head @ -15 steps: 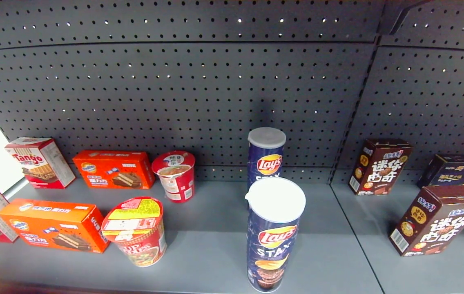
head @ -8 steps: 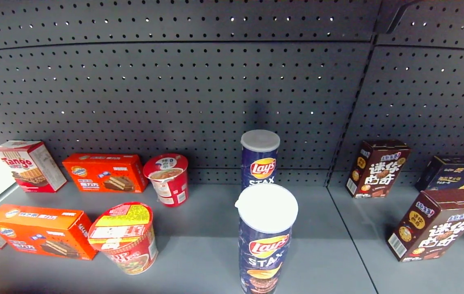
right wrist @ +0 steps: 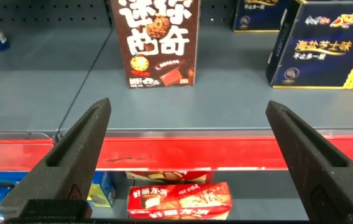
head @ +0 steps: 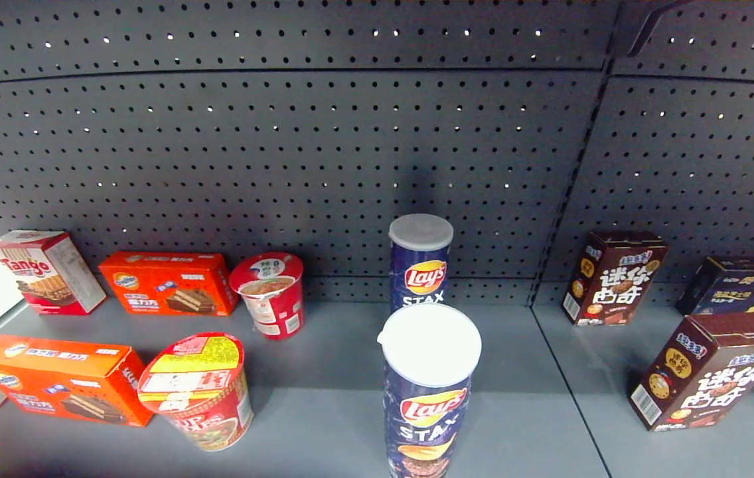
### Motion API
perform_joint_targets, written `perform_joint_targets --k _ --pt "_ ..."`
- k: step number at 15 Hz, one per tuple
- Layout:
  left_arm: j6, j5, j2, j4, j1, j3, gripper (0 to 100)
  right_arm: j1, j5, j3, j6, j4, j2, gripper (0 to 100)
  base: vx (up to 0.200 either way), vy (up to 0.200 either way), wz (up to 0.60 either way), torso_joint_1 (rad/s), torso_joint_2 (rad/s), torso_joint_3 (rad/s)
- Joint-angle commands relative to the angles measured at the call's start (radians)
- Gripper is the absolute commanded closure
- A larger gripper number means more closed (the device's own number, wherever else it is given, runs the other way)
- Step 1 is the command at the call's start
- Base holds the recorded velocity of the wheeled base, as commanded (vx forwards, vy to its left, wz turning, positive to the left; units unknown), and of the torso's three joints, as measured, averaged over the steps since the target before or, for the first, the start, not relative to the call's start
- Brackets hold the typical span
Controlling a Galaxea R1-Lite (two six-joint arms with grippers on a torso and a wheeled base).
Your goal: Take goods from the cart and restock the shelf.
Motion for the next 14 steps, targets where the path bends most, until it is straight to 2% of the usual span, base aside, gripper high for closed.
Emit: perform_joint_targets --k 1,3,5,14 --pt "0.001 0.001 0.0 0.0 0.0 0.001 0 0.0 0.0 0.0 0.0 0.0 0.001 0 0.0 0.0 0.0 0.0 0.0 0.0" --pt "0.003 -0.001 0.0 0.0 0.0 0.001 0 0.0 0.0 0.0 0.0 0.0 0.001 0 0.0 0.0 0.0 0.0 0.0 0.0" --pt "0.003 0.001 0.0 0.0 0.0 0.001 0 0.0 0.0 0.0 0.0 0.0 0.001 0 -0.2 0.0 0.0 0.002 0.0 0.005" --pt "0.004 -0.002 0.0 0.0 0.0 0.001 0 0.0 0.0 0.0 0.0 0.0 0.001 0 0.0 0.0 0.0 0.0 0.0 0.0"
